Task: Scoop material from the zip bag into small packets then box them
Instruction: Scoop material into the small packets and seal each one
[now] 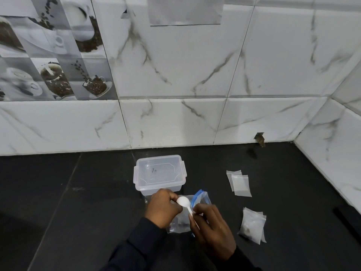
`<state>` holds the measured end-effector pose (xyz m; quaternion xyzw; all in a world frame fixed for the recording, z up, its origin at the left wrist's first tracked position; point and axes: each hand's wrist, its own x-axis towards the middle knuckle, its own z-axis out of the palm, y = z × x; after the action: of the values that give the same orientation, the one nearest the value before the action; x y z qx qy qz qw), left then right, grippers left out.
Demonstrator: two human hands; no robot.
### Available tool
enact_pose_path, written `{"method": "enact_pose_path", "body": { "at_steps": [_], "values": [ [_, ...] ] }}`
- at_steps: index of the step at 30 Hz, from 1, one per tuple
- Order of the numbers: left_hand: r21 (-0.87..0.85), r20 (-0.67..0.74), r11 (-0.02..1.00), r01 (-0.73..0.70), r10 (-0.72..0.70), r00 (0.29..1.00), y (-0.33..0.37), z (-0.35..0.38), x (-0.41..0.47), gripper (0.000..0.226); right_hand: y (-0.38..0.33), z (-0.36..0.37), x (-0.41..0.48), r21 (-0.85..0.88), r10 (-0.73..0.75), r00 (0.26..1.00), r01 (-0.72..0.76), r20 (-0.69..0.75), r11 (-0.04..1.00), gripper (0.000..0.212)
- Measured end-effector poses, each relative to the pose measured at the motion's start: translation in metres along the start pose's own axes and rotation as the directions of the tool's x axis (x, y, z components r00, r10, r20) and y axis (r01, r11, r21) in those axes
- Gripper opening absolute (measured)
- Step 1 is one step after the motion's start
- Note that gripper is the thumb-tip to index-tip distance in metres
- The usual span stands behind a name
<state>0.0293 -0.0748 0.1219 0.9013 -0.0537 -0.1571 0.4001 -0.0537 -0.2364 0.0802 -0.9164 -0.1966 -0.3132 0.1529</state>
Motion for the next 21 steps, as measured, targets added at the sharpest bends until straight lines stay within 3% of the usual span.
{"method": "enact_pose_path", "body": {
  "at_steps": [10,13,15,18,21],
  "values": [
    [-0.089,0.049,0.996,0.023,-0.019,0.999,-0.002,-0.003,0.002,0.018,0.007,0.009,-0.010,-0.064,-0.011,0.999,0.009,-0.038,0.998,0.024],
    [-0.108,0.052,0.994,0.029,-0.023,0.998,-0.003,-0.002,0.002,0.015,0.005,0.006,-0.004,0.022,0.040,0.997,-0.039,-0.059,0.999,0.020],
    [-0.134,0.046,0.990,0.039,-0.033,0.998,-0.004,-0.004,0.003,0.017,0.002,0.000,0.003,0.172,0.169,0.978,-0.147,-0.120,0.974,0.014],
    [-0.173,0.042,0.984,0.048,-0.041,0.998,-0.011,-0.009,0.003,0.020,0.004,-0.022,0.018,0.417,0.445,0.890,-0.368,-0.101,0.831,0.016],
    [-0.207,0.054,0.977,0.055,-0.044,0.998,-0.028,-0.019,-0.001,0.018,0.025,-0.043,0.031,0.551,0.746,0.653,-0.673,0.131,0.493,0.008]
  ]
}}
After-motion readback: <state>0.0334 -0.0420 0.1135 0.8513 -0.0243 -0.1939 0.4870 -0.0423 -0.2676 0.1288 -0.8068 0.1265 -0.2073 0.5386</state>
